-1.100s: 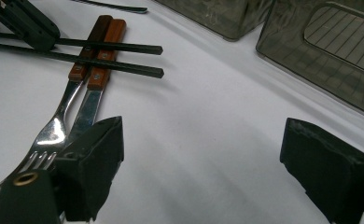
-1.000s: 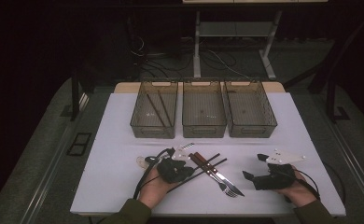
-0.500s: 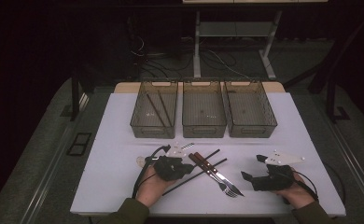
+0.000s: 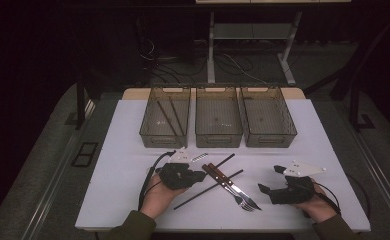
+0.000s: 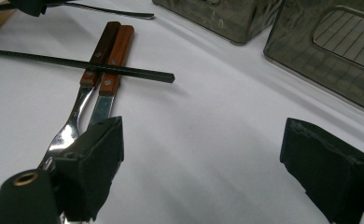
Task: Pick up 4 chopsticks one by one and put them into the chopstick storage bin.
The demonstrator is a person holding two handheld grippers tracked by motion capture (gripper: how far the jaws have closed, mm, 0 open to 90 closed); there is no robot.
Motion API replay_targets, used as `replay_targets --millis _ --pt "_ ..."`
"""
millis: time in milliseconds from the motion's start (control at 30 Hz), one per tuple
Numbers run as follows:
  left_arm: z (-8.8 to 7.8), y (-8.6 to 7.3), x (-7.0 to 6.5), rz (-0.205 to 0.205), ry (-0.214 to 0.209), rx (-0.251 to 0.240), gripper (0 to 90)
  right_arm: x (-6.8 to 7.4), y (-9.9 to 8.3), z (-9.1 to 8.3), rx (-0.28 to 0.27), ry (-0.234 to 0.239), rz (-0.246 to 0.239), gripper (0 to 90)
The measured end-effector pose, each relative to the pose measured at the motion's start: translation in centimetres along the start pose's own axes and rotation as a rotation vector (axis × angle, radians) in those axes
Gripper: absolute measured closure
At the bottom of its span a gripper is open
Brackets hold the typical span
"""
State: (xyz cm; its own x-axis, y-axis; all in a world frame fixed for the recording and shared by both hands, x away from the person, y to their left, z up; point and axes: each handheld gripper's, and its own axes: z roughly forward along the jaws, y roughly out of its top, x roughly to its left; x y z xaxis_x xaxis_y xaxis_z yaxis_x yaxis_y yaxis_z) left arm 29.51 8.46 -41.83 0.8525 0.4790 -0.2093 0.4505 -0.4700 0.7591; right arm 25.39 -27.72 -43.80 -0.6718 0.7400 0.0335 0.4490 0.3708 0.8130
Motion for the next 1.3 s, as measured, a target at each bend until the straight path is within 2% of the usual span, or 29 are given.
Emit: replay_targets --millis 300,700,933,1133,1300 --pt "-1.6 0.3 0.6 0.004 -0.016 -0.053 85.0 0.0 0.0 -0.1 -0.001 0.003 -0.008 13.6" --pt "-4.4 0.0 3.0 -0.024 0.040 -0.085 85.0 0.0 0.0 -0.2 -0.002 0.005 -0.008 13.5" --pt "-5.7 -0.3 4.3 -0.054 0.070 -0.103 84.9 0.0 0.0 -0.2 -0.002 0.003 -0.005 13.5" --pt "-6.3 0.2 5.4 -0.058 0.096 -0.107 84.9 0.0 0.0 -0.1 -0.003 0.003 -0.003 13.6" --pt "-6.7 0.8 6.5 -0.077 0.122 -0.119 85.0 0.0 0.0 -0.1 0.001 0.002 -0.002 13.5"
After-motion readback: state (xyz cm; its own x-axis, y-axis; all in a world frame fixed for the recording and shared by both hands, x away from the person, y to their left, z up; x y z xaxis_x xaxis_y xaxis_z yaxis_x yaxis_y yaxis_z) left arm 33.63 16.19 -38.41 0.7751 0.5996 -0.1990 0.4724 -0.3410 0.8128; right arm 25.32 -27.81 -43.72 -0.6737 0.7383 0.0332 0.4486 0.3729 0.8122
